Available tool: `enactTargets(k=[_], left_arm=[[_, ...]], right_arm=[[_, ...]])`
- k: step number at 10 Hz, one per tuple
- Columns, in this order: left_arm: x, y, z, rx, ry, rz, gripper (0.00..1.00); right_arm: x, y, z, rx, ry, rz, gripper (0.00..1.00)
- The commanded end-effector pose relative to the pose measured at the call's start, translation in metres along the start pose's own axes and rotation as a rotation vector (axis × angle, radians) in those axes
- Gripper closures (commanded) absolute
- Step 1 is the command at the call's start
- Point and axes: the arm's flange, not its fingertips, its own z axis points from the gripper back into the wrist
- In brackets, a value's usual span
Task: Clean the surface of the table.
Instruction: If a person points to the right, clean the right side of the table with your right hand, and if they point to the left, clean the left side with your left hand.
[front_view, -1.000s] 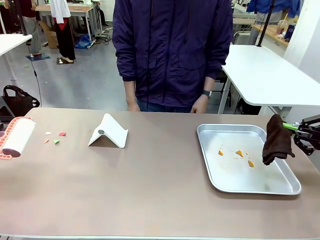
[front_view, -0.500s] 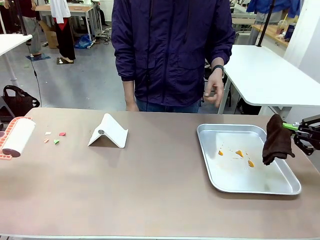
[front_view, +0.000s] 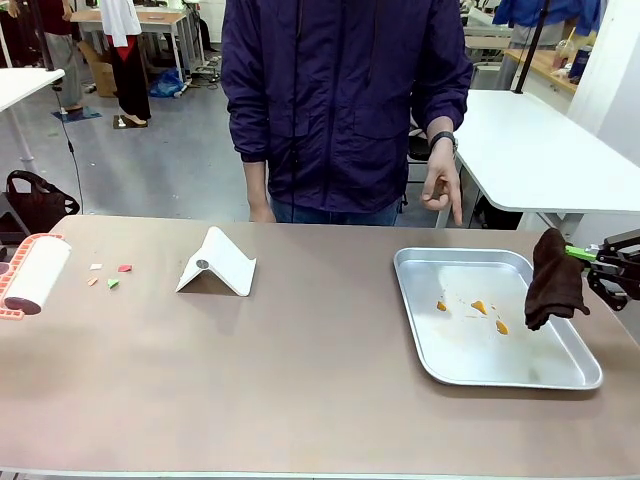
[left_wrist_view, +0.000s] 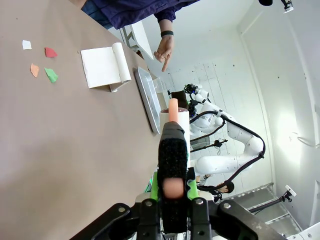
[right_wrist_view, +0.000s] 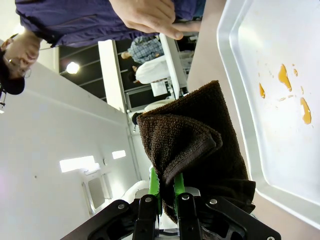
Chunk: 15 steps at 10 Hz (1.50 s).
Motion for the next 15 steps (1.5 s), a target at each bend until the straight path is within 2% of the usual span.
enactTargets(k=[1,5,6,12,13,14,15], left_arm=[[-0.001,-0.002,0.002,-0.002,-0.001,-0.002,0.96],[-0.001,-0.002,0.002,-0.002,-0.001,-0.002,0.96],[-0.001,-0.002,0.002,-0.002,-0.001,-0.002,0.96],[-0.001,-0.002,0.002,-0.002,-0.001,-0.002,0.96],[-0.001,-0.002,0.002,-0.002,-0.001,-0.002,0.96],[-0.001,-0.002,0.002,-0.002,-0.001,-0.002,0.96],[-0.001,-0.002,0.002,-0.002,-0.001,-0.002,0.96]], right_arm=[[-0.003,0.006,0.001,0.005,0.008,0.0,1.0],[-0.003,0.006,0.001,0.005,0.008,0.0,1.0],[0.0,0.0,0.0,0.0,0.0,0.0,0.88],[0.001,0.05,-0.042,-0.468,-0.074,0.207,0.88],[0.005,0.052,-0.055,-0.546,-0.114,0.245,0.88],[0.012,0.049,-0.071,-0.68,-0.212,0.266,0.88],[0.02,0.04,-0.086,-0.746,-0.267,0.276,0.88]])
